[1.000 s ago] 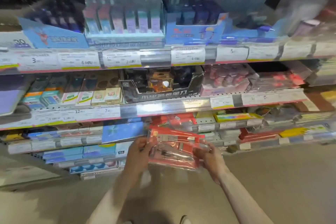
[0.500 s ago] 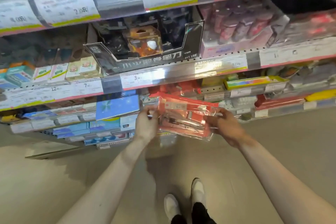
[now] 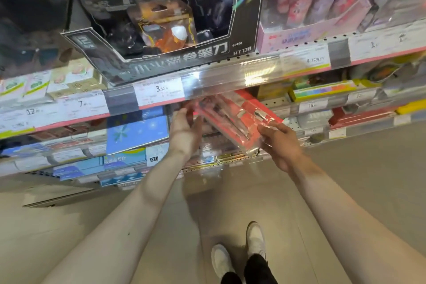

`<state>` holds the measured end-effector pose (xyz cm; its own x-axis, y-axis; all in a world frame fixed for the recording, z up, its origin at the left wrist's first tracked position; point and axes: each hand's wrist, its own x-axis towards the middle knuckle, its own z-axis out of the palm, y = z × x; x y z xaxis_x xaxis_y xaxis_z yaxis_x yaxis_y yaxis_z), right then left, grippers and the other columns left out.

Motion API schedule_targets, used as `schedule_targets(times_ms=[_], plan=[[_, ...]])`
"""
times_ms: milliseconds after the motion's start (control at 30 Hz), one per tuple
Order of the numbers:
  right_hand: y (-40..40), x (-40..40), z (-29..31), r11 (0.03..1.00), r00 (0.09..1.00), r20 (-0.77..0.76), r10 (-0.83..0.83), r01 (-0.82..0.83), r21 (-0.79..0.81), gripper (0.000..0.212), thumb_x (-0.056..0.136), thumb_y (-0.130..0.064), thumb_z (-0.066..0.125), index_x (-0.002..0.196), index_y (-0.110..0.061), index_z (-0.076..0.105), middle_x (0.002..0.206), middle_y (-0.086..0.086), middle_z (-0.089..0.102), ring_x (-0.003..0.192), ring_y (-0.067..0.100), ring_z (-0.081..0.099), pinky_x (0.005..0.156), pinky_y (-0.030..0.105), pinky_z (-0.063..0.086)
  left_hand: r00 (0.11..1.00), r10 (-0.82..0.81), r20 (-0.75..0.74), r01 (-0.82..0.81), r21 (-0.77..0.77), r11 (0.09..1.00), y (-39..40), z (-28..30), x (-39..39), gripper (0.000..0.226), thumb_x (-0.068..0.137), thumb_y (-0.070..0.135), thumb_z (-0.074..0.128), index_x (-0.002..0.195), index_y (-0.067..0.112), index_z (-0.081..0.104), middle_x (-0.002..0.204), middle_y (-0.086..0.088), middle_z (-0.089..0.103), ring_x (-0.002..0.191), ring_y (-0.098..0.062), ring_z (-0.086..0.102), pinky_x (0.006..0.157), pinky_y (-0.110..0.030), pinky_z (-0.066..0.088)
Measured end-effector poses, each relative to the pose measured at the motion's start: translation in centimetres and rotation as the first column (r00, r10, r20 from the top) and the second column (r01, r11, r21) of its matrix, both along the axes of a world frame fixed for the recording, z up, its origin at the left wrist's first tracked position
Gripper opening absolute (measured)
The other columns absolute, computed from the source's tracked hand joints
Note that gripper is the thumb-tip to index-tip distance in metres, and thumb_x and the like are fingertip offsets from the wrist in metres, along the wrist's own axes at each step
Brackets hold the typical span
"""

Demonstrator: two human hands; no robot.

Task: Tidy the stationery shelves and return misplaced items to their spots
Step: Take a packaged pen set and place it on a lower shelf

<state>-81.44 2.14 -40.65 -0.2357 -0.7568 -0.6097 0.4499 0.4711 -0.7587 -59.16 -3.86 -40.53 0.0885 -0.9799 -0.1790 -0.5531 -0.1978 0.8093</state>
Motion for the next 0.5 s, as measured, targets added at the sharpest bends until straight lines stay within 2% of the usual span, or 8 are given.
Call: schedule_targets(times_ms=[67,100,133,167,233,333,400,500], plan=[[-1.3,1.0,-0.6,0.998,0.997,0.059,-0.055,0.054,0.014,0.015,0.091,0.001,0.065,0.102,-0.008,0.060,0.087,0.012,0.065,0.066,0.015,0.061,0.064,0.029,0.055,0.989,0.043,-0.140,-0.036,0.056,0.998,0.8,0.0,-1.1,0.045,0.094,0.023,0.060,0.138,0.021,0.049,0.130,-0.009,0.058,0.116,-0.026,0.059,0.104,-0.041,0.047],[-1.8,1.7,-0.9,0.997,0.993,0.094,-0.075,0.072,0.027,0.019,0.091,0.001,0.065,0.107,-0.008,0.060,0.088,0.013,0.061,0.067,0.016,0.058,0.068,0.031,0.054,0.962,0.090,-0.258,-0.063,0.110,0.992,1.6,0.3,-1.9,0.046,0.098,0.011,0.057,0.141,0.018,0.044,0.133,-0.012,0.055,0.121,-0.026,0.055,0.109,-0.039,0.043],[-2.3,2.4,-1.2,0.996,0.988,0.124,-0.087,0.083,0.039,0.020,0.091,0.001,0.065,0.108,-0.008,0.059,0.088,0.013,0.059,0.068,0.015,0.055,0.073,0.033,0.055,0.927,0.133,-0.350,-0.080,0.160,0.984,2.1,-0.1,-2.4,0.047,0.099,0.003,0.052,0.143,0.016,0.042,0.128,-0.016,0.056,0.120,-0.027,0.055,0.108,-0.038,0.044],[-2.6,3.1,-1.5,0.995,0.985,0.141,-0.096,0.089,0.053,0.017,0.091,0.001,0.065,0.104,-0.008,0.059,0.086,0.011,0.058,0.068,0.014,0.054,0.076,0.034,0.055,0.909,0.132,-0.395,-0.069,0.170,0.983,2.6,-0.5,-2.9,0.048,0.100,0.000,0.049,0.144,0.016,0.040,0.117,-0.019,0.061,0.113,-0.030,0.058,0.099,-0.035,0.049],[-2.9,4.2,-1.7,0.993,0.985,0.145,-0.090,0.078,0.087,0.009,0.091,0.001,0.064,0.091,-0.008,0.060,0.078,0.007,0.058,0.064,0.014,0.054,0.072,0.032,0.054,0.918,0.081,-0.387,-0.021,0.156,0.988,3.2,-1.4,-3.4,0.048,0.100,0.006,0.053,0.145,0.018,0.039,0.091,-0.006,0.066,0.087,-0.030,0.065,0.071,-0.031,0.054],[-2.6,4.6,-1.7,0.997,0.995,0.099,-0.029,0.021,0.074,0.014,0.092,-0.002,0.066,0.080,-0.009,0.063,0.070,0.004,0.063,0.062,0.014,0.061,0.071,0.031,0.056,0.913,0.118,-0.391,-0.051,0.178,0.983,3.2,-2.2,-3.9,0.055,0.097,0.011,0.061,0.146,0.025,0.040,0.089,-0.004,0.071,0.065,-0.021,0.071,0.059,-0.030,0.055],[-2.2,4.4,-1.5,0.998,0.999,0.034,0.025,-0.027,0.059,0.005,0.091,-0.007,0.069,0.087,-0.009,0.066,0.076,0.003,0.069,0.068,0.015,0.067,0.074,0.030,0.060,0.921,0.142,-0.363,-0.081,0.178,0.981,3.3,-2.3,-4.1,0.059,0.095,0.010,0.063,0.147,0.026,0.039,0.095,-0.006,0.071,0.059,-0.011,0.070,0.054,-0.020,0.052],[-1.7,3.5,-1.4,0.999,0.990,-0.136,0.044,-0.040,0.036,0.017,0.092,-0.011,0.069,0.108,-0.009,0.063,0.092,0.007,0.071,0.076,0.020,0.068,0.072,0.029,0.062,0.904,0.179,-0.389,-0.121,0.169,0.978,3.0,-2.3,-3.9,0.056,0.095,0.005,0.062,0.145,0.023,0.043,0.089,-0.007,0.066,0.062,-0.015,0.062,0.050,-0.014,0.047]])
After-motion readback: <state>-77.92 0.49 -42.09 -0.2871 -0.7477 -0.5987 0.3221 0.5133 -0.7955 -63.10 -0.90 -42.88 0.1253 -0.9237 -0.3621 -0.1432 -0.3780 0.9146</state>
